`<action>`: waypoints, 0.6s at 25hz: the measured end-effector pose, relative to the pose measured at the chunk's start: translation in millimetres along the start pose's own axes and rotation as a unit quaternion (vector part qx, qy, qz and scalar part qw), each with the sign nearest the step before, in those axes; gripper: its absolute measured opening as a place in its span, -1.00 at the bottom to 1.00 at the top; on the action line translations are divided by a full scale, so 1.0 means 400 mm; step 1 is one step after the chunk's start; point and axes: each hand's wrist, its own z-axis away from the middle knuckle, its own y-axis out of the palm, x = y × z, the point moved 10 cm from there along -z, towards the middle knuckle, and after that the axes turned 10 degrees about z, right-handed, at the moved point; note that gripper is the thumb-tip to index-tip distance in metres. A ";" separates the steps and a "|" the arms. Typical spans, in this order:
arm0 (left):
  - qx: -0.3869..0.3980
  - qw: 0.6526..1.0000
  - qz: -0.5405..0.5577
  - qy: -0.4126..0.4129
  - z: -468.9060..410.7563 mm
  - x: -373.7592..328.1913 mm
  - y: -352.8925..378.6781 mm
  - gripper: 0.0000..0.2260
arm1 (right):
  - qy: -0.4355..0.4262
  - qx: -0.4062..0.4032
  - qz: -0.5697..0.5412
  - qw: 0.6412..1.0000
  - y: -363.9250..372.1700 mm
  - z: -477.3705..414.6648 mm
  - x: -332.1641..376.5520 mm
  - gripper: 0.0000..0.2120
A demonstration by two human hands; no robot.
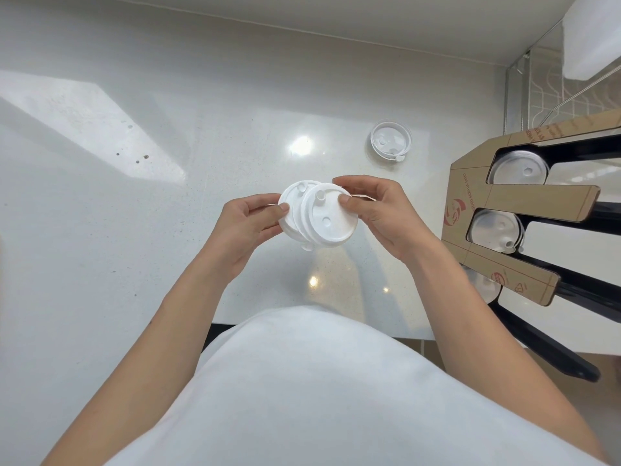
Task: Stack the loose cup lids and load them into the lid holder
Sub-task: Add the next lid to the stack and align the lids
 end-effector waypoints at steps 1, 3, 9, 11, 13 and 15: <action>0.008 1.000 0.007 -0.009 0.000 0.002 0.006 -0.77 | -0.006 -0.002 -0.007 1.000 -0.002 -0.002 0.005 -0.72; 0.023 0.999 0.038 -0.031 -0.001 0.008 0.014 -0.74 | -0.024 -0.003 -0.023 0.999 -0.001 -0.003 0.018 -0.70; 0.065 0.990 0.098 -0.083 0.000 0.025 0.054 -0.71 | -0.022 -0.015 -0.034 0.999 0.025 0.002 0.009 -0.83; 0.069 0.987 0.112 -0.094 -0.003 0.027 0.058 -0.72 | -0.017 -0.019 -0.028 0.999 0.032 0.008 0.005 -0.84; 0.072 0.983 0.133 -0.104 -0.003 0.027 0.062 -0.68 | 0.000 -0.005 -0.034 0.999 0.046 0.017 0.002 -0.82; 0.069 0.979 0.154 -0.111 -0.004 0.026 0.065 -0.64 | 0.001 0.023 -0.040 0.999 0.059 0.024 0.005 -0.80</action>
